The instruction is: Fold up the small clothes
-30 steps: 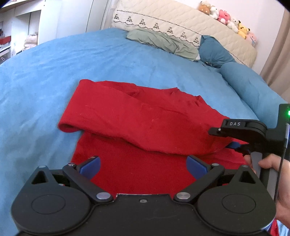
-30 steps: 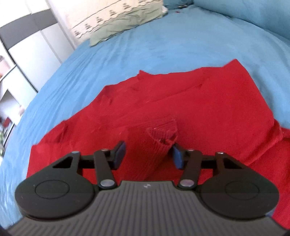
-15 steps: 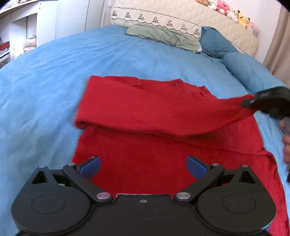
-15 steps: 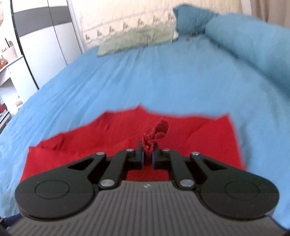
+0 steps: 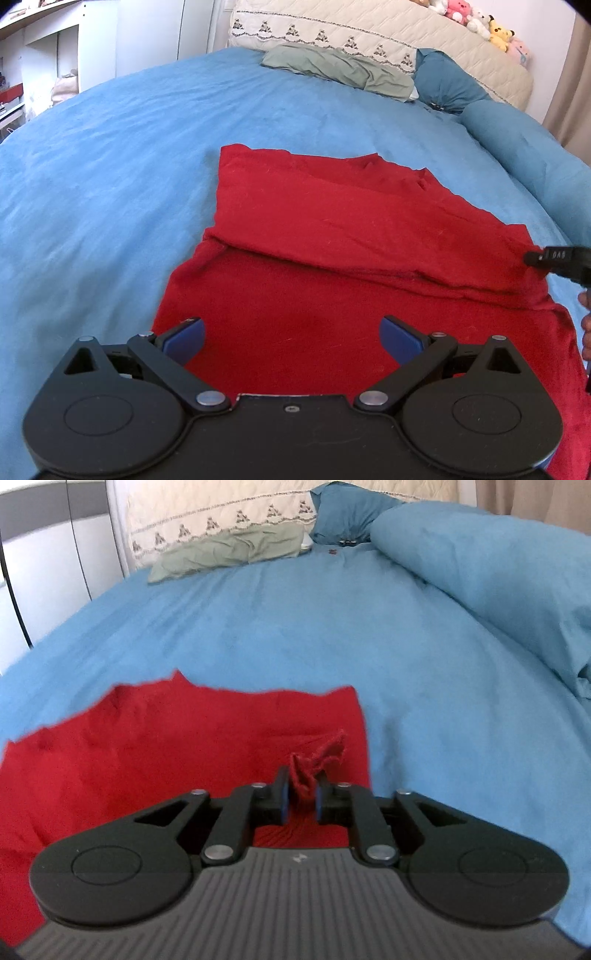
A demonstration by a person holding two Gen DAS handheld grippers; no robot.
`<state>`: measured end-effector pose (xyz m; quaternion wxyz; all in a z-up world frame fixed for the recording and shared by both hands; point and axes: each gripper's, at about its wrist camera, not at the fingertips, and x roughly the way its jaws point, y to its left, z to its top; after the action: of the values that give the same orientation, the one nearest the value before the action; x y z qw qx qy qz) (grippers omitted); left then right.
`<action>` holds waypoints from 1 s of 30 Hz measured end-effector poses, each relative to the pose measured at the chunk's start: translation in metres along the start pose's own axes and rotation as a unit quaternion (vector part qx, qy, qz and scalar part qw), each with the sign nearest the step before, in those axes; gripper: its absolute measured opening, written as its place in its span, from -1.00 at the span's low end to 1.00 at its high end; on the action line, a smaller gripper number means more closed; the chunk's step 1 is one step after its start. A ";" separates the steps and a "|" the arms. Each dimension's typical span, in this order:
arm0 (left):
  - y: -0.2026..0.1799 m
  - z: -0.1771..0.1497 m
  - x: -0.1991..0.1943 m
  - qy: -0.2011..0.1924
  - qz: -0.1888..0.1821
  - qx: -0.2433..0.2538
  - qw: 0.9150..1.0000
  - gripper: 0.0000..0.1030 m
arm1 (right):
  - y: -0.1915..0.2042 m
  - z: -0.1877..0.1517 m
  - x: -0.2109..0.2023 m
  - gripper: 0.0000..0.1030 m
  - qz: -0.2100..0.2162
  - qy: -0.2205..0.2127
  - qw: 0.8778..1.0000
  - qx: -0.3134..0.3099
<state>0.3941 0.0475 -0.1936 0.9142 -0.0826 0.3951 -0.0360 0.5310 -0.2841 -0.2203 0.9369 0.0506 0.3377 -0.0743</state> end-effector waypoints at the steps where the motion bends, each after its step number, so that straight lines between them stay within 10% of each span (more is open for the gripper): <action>1: 0.000 0.000 0.000 0.000 0.000 0.000 1.000 0.98 | 0.000 -0.003 -0.001 0.20 -0.012 -0.003 1.000 -0.005; 3: -0.001 0.001 0.000 0.000 -0.001 0.000 1.000 0.98 | 0.002 -0.008 -0.010 0.76 -0.034 -0.022 0.999 -0.013; 6: -0.002 -0.001 0.001 -0.001 0.001 0.002 1.000 0.99 | 0.012 -0.014 -0.035 1.00 0.004 -0.081 0.996 -0.035; 11: -0.001 -0.002 0.001 -0.004 0.009 0.008 1.000 0.99 | 0.037 -0.021 -0.030 1.00 0.056 -0.074 0.993 -0.067; 22: 0.004 -0.001 0.007 -0.003 0.028 0.026 0.999 0.98 | 0.004 -0.047 -0.004 1.00 0.022 -0.023 0.999 -0.019; 30: 0.012 0.005 -0.063 -0.041 0.049 0.062 0.996 0.98 | -0.016 -0.023 -0.126 1.00 0.062 -0.105 0.992 -0.019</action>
<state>0.3544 0.0681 -0.1474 0.9335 -0.0079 0.3582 -0.0118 0.4183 -0.2829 -0.1576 0.9708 0.0454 0.2350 -0.0149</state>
